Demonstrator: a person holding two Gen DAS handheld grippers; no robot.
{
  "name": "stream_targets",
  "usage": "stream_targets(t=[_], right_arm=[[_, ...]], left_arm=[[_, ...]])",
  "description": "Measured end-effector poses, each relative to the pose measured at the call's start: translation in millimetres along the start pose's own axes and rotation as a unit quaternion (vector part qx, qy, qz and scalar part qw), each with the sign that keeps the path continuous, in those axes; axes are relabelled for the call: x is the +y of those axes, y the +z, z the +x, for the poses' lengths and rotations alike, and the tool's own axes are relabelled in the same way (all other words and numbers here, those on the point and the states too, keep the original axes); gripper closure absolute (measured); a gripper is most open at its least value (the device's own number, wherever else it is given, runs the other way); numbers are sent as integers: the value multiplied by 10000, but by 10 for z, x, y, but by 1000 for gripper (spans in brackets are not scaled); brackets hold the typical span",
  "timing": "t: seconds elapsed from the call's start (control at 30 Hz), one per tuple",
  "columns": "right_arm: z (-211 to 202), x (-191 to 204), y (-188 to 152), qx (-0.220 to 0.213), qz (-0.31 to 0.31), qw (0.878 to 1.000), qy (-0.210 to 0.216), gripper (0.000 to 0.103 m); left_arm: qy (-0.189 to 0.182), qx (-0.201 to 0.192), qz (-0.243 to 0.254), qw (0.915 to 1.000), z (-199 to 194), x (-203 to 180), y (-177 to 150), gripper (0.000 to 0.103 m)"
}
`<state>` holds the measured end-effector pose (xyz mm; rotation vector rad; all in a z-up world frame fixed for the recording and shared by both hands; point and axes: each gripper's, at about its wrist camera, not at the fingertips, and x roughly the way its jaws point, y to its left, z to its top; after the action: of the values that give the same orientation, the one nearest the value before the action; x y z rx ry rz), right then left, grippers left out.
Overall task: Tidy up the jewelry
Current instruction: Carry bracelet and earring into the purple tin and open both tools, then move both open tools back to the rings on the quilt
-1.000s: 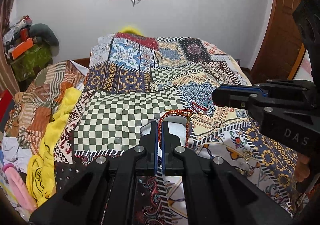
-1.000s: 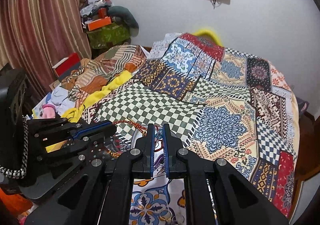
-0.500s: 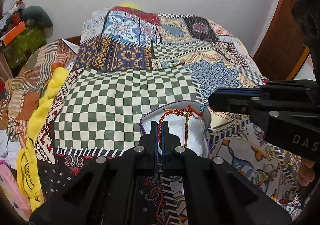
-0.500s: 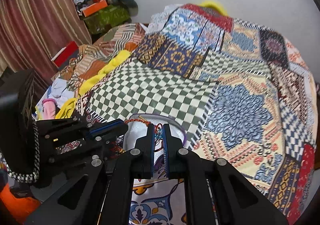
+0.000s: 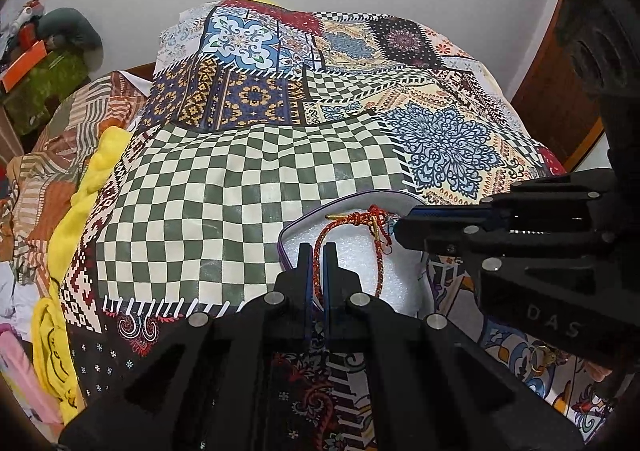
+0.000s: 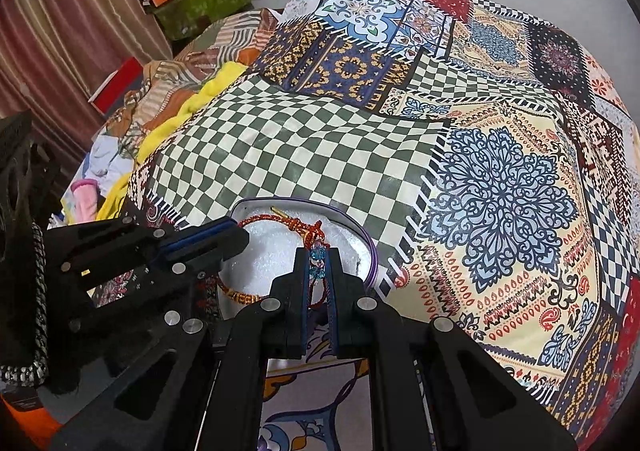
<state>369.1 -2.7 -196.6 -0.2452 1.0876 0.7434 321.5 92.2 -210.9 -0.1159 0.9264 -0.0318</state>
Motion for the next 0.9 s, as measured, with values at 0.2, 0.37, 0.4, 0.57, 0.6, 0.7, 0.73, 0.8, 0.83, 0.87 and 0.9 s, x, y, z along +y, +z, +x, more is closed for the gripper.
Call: stream_targets(t=[0.2, 0.37, 0.4, 0.57, 0.6, 0.7, 0.73, 0.8, 0.83, 0.87, 0.9], right_arm=[[-28, 67, -21, 22, -102, 9999, -65, 96], [-99, 186, -78, -38, -273, 9994, -214, 92], [-118, 200, -86, -65, -286, 9993, -244, 85], [-275, 241, -132, -284, -288, 9987, -316, 70], [-315, 235, -138, -320, -255, 9987, -309, 70], [-408, 255, -157, -410, -210, 9985, -292, 70], [-453, 256, -167, -457, -193, 9983, -310, 70], [-511, 263, -187, -511, -182, 9980, -322, 70], [-559, 261, -205, -558, -168, 9977, -335, 70], [-593, 262, -219, -583, -163, 9976, -335, 70], [-626, 259, -232, -611, -154, 9974, -336, 70]], left_arm=[[-78, 91, -68, 9999, -43, 24, -30, 97], [-28, 103, -72, 9999, -136, 39, -58, 92], [-14, 89, -85, 9999, -172, 47, -66, 87], [50, -36, -116, 9999, -360, 95, -94, 82], [64, -52, -115, 9999, -384, 104, -95, 82], [124, -118, -97, 9998, -502, 114, -111, 82], [138, -136, -89, 9998, -536, 114, -119, 82], [148, -171, -70, 9997, -607, 112, -133, 82], [150, -197, -52, 9997, -653, 103, -140, 82], [152, -227, -30, 9996, -699, 90, -146, 82], [158, -256, -7, 9995, -738, 75, -154, 82]])
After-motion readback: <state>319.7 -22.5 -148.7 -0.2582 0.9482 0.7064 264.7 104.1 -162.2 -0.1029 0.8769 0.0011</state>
